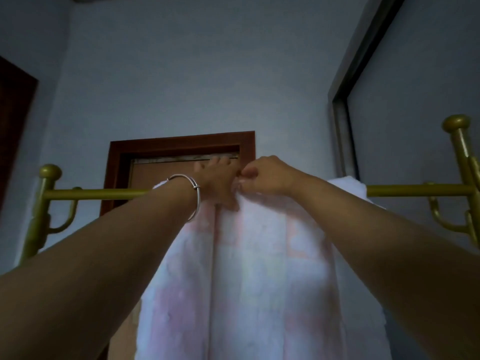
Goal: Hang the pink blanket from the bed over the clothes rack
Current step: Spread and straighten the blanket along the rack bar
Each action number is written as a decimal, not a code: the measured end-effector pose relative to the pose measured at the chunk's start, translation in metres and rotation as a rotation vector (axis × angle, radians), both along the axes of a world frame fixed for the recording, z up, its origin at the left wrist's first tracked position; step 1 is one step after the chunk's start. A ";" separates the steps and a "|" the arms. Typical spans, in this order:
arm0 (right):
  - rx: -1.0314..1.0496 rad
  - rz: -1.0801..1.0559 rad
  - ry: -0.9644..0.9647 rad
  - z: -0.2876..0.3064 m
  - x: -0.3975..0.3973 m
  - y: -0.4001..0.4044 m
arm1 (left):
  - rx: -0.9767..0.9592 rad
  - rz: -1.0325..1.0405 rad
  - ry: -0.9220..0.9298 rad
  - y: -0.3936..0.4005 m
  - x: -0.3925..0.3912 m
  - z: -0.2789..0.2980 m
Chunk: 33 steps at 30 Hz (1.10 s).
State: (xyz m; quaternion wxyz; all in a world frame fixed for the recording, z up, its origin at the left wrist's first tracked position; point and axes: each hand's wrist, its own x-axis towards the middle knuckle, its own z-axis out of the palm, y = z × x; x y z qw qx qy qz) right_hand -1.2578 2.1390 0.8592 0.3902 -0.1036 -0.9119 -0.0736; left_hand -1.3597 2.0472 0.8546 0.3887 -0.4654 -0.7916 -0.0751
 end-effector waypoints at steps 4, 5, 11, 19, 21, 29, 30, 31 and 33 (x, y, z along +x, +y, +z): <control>0.168 -0.041 0.011 -0.004 -0.035 -0.022 | -0.039 -0.033 -0.067 -0.031 -0.023 -0.001; 0.181 -0.030 0.034 -0.005 -0.040 -0.026 | -0.036 -0.117 -0.093 -0.035 -0.025 -0.001; 0.040 -0.139 0.241 0.010 -0.048 -0.027 | 0.096 -0.445 -0.274 -0.047 -0.026 0.007; -0.169 -0.596 0.381 0.014 -0.025 0.012 | 0.388 -0.450 -0.274 -0.050 -0.044 0.010; -0.236 -0.531 0.291 0.012 -0.021 0.012 | 0.374 -0.450 -0.274 -0.049 -0.045 0.008; -0.144 0.019 -0.061 0.006 -0.060 -0.037 | 0.456 -0.336 -0.458 -0.044 -0.049 0.011; -0.057 -0.054 0.043 0.010 -0.066 -0.038 | 0.421 -0.330 -0.473 -0.045 -0.050 0.011; -0.041 -0.103 0.147 0.015 -0.070 -0.037 | 0.385 -0.346 -0.480 -0.047 -0.051 0.010; -0.167 -0.157 0.331 0.024 -0.072 -0.031 | 0.317 -0.398 -0.488 -0.051 -0.050 0.005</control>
